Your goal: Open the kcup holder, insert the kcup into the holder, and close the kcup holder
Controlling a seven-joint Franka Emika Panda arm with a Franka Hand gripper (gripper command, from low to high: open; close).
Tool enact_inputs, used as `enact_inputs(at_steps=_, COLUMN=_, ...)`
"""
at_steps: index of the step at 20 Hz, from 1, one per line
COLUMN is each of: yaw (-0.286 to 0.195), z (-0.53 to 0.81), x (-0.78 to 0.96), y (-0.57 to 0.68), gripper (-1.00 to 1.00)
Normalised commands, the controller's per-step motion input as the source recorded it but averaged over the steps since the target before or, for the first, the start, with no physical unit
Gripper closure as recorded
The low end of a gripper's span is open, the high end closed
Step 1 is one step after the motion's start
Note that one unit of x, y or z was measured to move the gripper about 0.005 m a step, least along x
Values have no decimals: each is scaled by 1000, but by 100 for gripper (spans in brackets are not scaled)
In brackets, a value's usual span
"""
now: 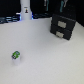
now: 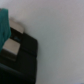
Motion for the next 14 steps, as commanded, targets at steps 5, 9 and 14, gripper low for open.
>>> enact_inputs(at_steps=5, yaw=-175, z=-173, x=-334, y=714, gripper=-100)
enact_inputs(at_steps=9, yaw=-184, z=-304, x=-339, y=661, gripper=-100)
enact_inputs(at_steps=14, yaw=-184, z=-393, x=-366, y=558, gripper=-100)
